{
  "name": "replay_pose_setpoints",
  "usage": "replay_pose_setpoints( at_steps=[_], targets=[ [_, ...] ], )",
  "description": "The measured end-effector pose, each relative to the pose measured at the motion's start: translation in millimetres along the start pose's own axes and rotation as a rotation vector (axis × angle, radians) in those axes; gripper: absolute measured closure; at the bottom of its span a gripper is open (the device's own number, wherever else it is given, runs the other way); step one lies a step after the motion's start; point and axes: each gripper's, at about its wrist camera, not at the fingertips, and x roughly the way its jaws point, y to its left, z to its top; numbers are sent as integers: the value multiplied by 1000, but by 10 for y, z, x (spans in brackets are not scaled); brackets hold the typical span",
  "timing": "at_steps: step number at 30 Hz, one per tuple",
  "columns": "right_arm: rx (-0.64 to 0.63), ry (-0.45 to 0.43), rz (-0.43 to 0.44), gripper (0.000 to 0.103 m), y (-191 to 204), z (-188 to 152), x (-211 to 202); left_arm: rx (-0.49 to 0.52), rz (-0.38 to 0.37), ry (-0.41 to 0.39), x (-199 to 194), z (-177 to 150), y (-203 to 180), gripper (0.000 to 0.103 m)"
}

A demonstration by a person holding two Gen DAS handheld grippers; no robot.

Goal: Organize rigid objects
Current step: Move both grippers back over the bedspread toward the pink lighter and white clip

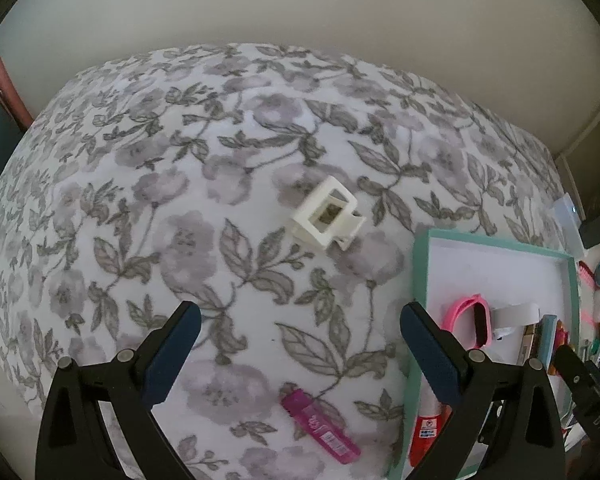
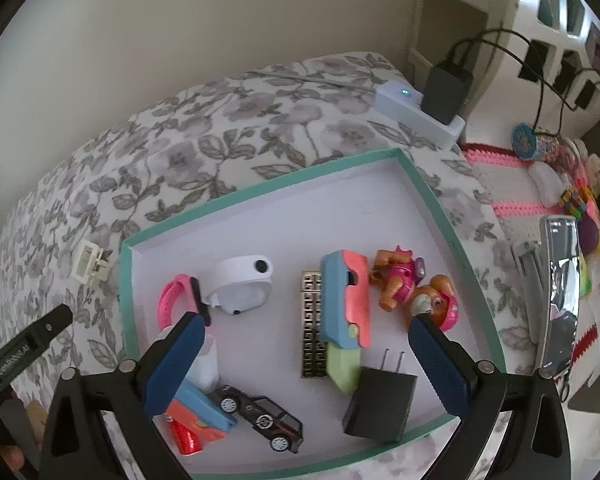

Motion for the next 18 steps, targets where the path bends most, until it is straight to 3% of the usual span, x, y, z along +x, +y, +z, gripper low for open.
replay_pose_setpoints(
  at_steps=[18],
  targets=[
    [-269, -7, 49, 0, 1078, -334, -46, -136, 41, 9, -60, -123, 854, 3]
  ],
)
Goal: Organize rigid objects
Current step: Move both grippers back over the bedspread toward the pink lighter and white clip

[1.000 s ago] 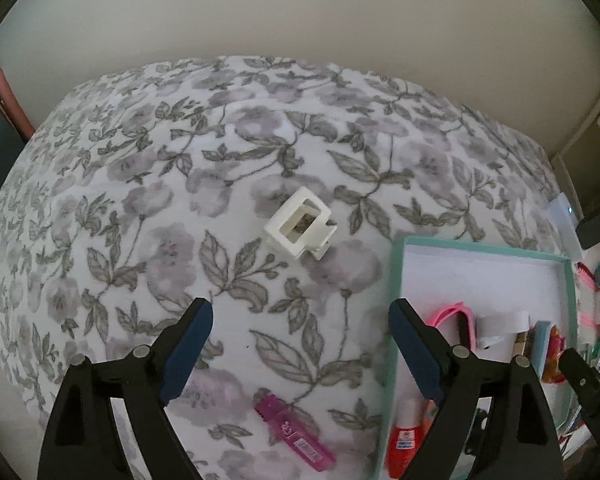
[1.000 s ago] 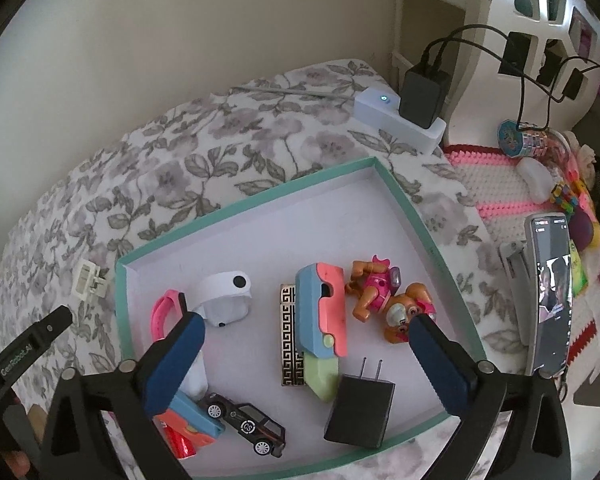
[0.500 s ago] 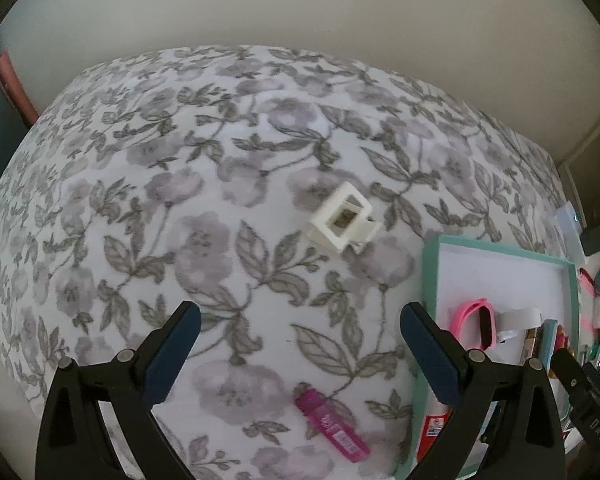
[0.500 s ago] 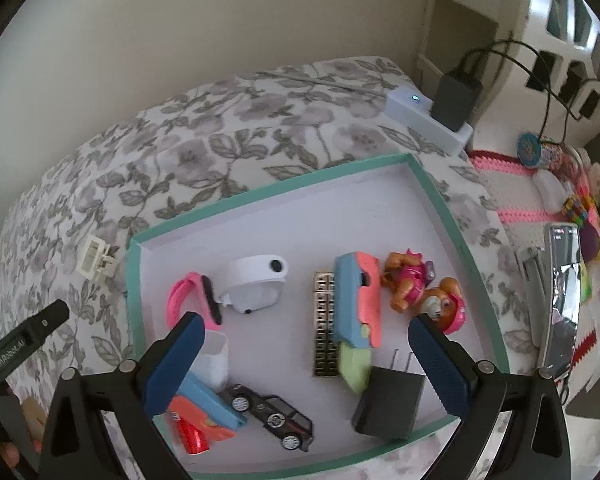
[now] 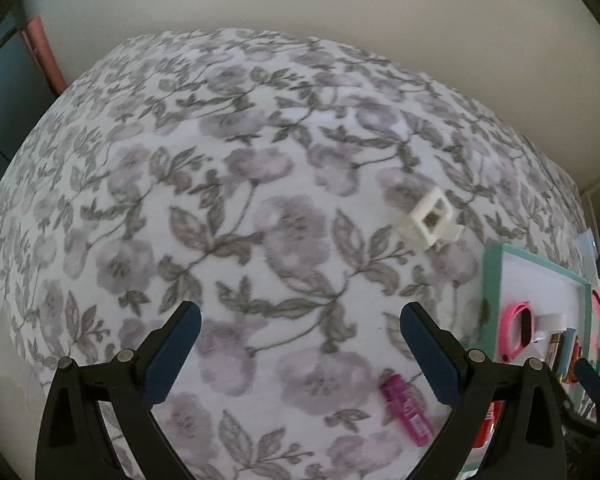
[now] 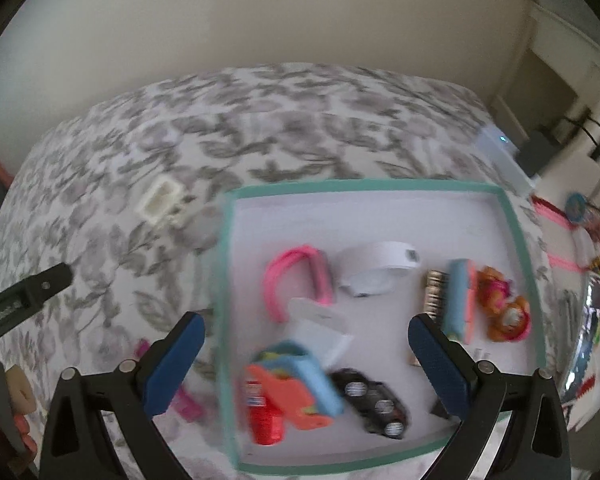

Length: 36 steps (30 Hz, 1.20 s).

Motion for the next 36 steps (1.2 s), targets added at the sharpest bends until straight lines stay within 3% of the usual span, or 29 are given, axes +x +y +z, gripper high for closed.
replay_pose_setpoints(
  at_steps=[12, 19, 28, 36],
  targets=[
    [-187, 39, 93, 0, 805, -174, 171, -63, -28, 36, 80, 17, 251, 3],
    [-256, 53, 84, 0, 998, -278, 259, -45, -48, 66, 138, -16, 216, 3],
    [-289, 59, 74, 0, 1077, -357, 322, -73, 15, 106, 266, -142, 333, 3],
    [-323, 69, 128, 28, 1117, -427, 296, -132, 27, 118, 305, -235, 538, 3]
  ],
)
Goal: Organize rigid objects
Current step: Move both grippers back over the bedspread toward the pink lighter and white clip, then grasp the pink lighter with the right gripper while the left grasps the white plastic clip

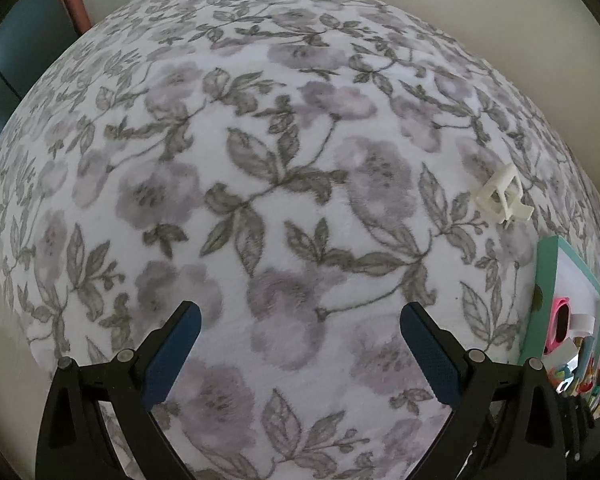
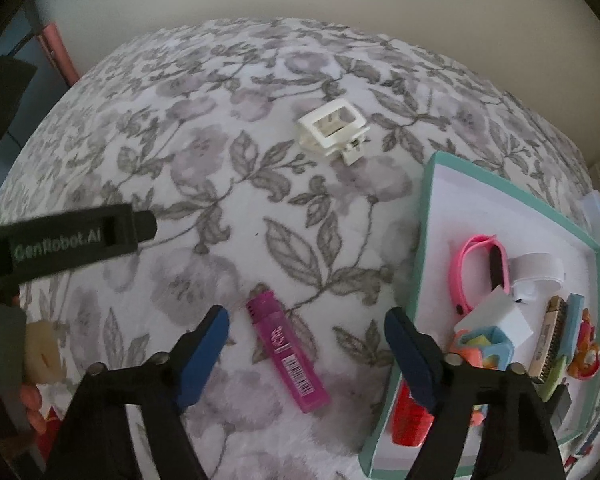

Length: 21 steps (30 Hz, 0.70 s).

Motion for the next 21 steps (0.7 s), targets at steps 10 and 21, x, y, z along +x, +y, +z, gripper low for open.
replay_pose_setpoints(
  at_steps=[10, 21],
  targets=[
    [-49, 104, -3, 64, 107, -137, 232, 24, -22, 40, 124, -97, -54, 3],
    [15, 81, 34, 81, -58, -37, 223, 47, -62, 38, 190, 5, -279, 3]
  ],
)
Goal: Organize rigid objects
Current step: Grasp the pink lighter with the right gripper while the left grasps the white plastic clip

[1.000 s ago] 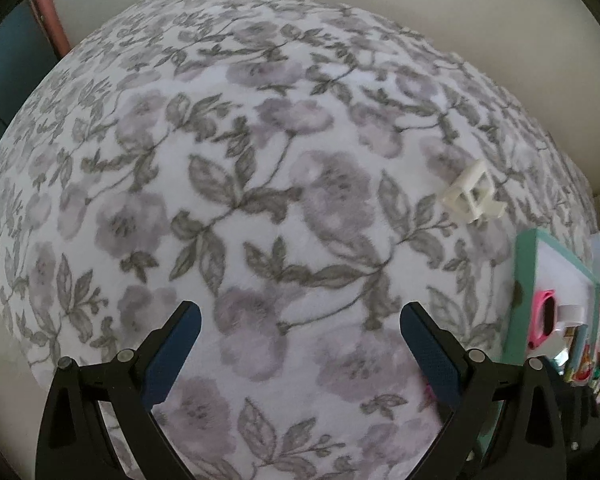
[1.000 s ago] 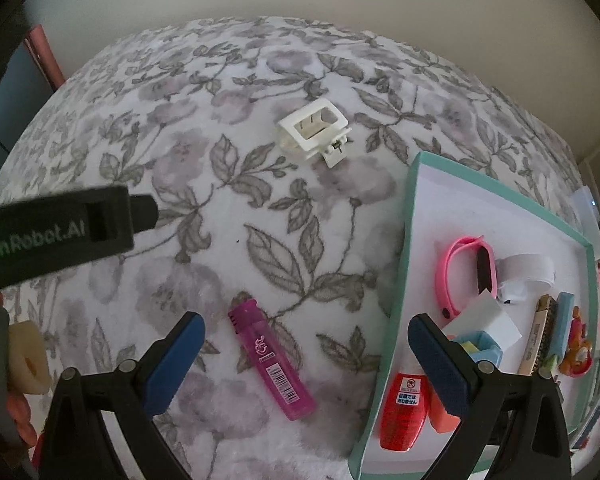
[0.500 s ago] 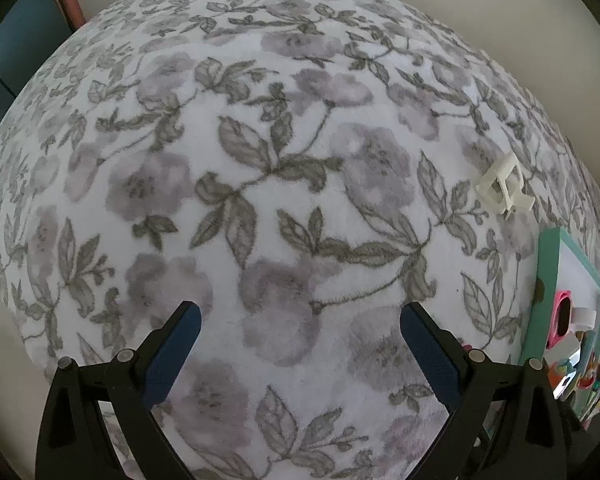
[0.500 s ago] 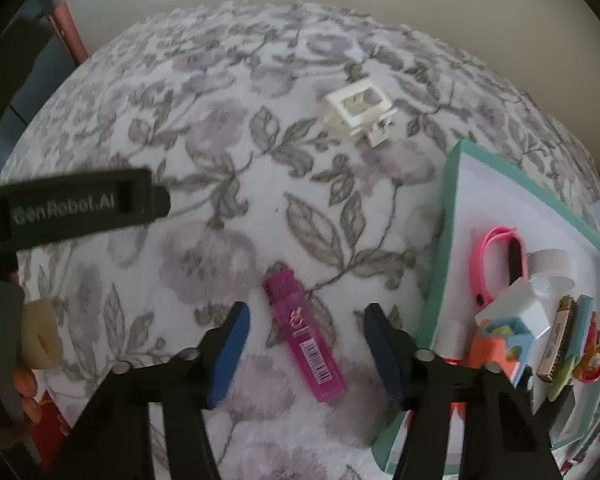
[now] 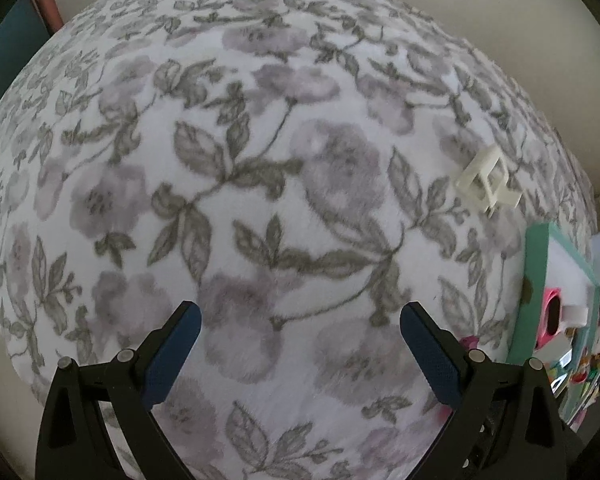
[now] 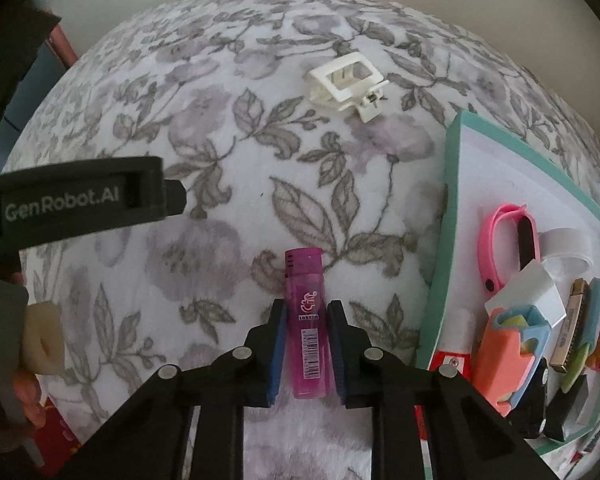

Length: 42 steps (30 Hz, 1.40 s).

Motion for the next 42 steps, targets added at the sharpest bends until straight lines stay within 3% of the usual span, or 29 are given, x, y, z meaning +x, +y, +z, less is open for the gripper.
replay_pose_setpoints(
  at_steps=[15, 22, 27, 31, 35, 37, 40, 42],
  targets=[
    [139, -74, 77, 82, -490, 337, -43, 39, -141, -122, 57, 548, -497, 3],
    [184, -90, 108, 82, -617, 526, 67, 130, -144, -155, 160, 726, -754, 5],
    [222, -101, 137, 82, -759, 660, 137, 216, -123, -188, 193, 797, -979, 13],
    [252, -105, 155, 82, -837, 692, 131, 263, -115, -180, 291, 827, -1113, 23],
    [257, -112, 169, 82, -850, 681, 89, 271, -119, -150, 425, 855, -1170, 53],
    [254, -115, 173, 82, -848, 690, 96, 286, -111, -161, 426, 843, -1182, 59],
    [255, -116, 174, 82, -834, 701, 118, 296, -135, -149, 392, 838, -1196, 87],
    [255, -114, 172, 82, -826, 692, 113, 303, -118, -147, 365, 810, -1193, 89]
  ],
)
